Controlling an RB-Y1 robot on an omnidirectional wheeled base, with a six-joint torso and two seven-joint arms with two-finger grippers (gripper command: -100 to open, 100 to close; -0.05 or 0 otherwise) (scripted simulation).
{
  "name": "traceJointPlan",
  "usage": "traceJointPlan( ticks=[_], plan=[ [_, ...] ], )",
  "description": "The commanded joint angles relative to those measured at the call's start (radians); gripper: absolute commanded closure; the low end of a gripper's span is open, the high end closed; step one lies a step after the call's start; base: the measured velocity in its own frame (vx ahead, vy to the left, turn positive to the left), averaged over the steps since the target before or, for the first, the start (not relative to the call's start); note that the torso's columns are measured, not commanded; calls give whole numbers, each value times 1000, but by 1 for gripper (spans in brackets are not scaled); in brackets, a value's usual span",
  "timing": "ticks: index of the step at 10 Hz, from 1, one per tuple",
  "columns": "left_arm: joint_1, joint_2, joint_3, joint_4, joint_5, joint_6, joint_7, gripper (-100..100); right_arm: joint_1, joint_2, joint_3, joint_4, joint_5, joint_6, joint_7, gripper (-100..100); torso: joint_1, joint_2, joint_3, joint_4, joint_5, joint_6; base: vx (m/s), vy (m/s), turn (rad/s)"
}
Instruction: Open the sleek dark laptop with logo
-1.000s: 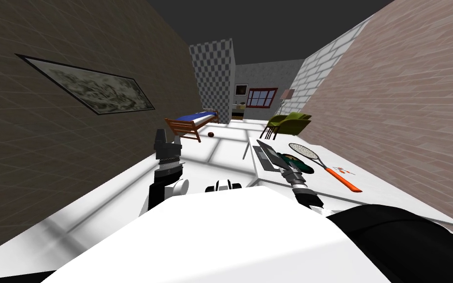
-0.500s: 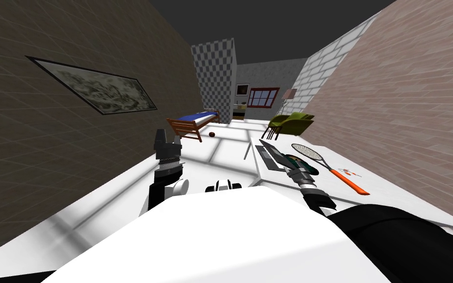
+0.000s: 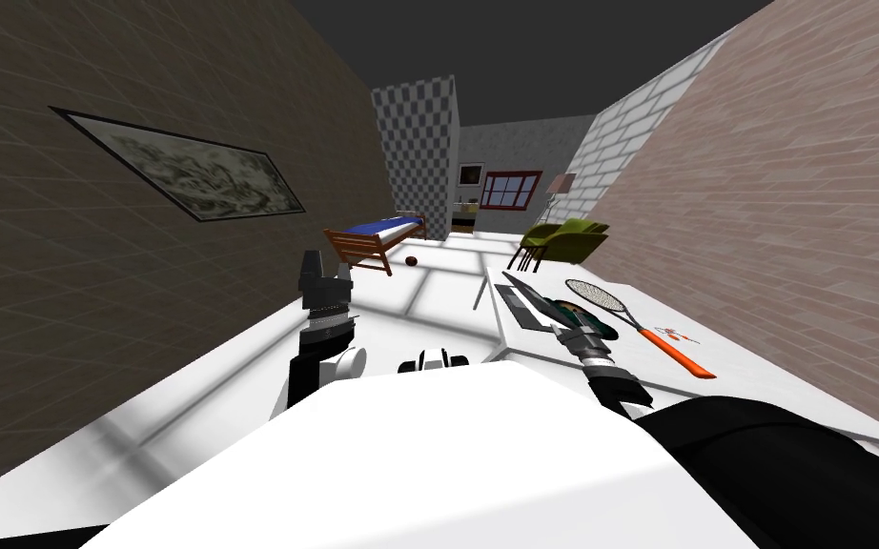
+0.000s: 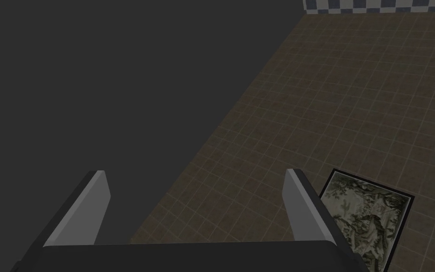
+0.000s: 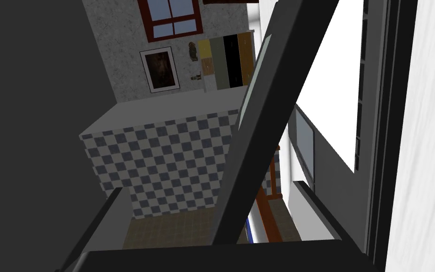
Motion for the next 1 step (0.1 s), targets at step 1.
traceJointPlan(
  ticks=[1],
  plan=[
    [0, 0, 0, 0, 0, 0, 0, 0, 0, 0, 0, 0, 0, 0, 0, 0, 0, 0, 0, 0, 0, 0, 0, 0, 0]
  ],
)
